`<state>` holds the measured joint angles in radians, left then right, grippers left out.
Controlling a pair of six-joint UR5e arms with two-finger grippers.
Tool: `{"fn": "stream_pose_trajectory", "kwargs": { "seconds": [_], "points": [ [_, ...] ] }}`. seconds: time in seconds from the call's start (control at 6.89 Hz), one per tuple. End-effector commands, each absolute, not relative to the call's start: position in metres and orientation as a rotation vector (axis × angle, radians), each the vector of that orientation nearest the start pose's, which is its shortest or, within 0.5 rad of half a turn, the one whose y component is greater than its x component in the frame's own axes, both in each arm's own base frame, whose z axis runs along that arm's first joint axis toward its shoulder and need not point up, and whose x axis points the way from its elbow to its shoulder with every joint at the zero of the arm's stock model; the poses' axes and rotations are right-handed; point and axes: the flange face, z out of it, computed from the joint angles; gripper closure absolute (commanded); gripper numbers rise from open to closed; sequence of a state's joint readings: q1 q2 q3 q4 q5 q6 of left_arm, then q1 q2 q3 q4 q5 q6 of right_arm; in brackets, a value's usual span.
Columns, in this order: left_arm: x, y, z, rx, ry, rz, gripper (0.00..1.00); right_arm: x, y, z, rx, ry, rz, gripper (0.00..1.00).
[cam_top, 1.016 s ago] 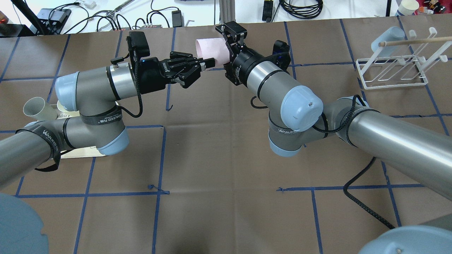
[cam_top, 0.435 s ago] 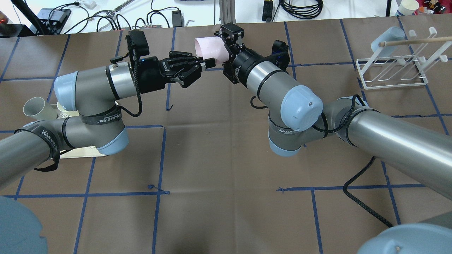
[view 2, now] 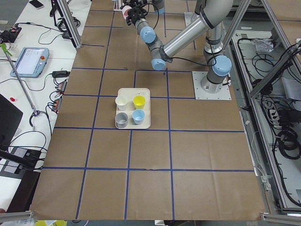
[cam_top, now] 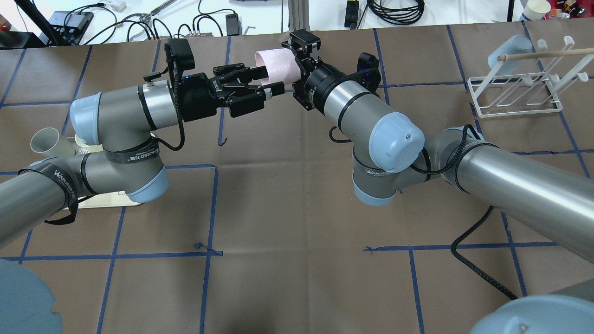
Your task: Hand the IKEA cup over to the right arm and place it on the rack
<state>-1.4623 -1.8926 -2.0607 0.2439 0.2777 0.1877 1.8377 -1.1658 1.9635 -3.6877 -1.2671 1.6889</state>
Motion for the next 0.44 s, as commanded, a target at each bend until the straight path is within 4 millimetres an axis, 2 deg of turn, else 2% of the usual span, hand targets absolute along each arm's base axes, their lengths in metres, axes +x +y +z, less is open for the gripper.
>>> {"fn": "stream_pose_trajectory", "kwargs": {
  "seconds": [0.0, 0.15, 0.29],
  "points": [
    [-0.1703, -0.5052, 0.3545, -0.719, -1.759, 1.134, 0.01, 0.3047, -0.4960, 0.3451, 1.031, 1.533, -0.563, 0.46],
    [-0.1663, -0.5079, 0.3539, -0.680, -1.787, 1.122, 0.01, 0.3046, -0.4983, 0.3465, 1.026, 1.529, -0.567, 0.48],
    [-0.1614, -0.5119, 0.3555, -0.629, -1.840, 1.098, 0.01, 0.2998, -0.5030, 0.3464, 1.018, 1.538, -0.588, 0.53]
  ]
}}
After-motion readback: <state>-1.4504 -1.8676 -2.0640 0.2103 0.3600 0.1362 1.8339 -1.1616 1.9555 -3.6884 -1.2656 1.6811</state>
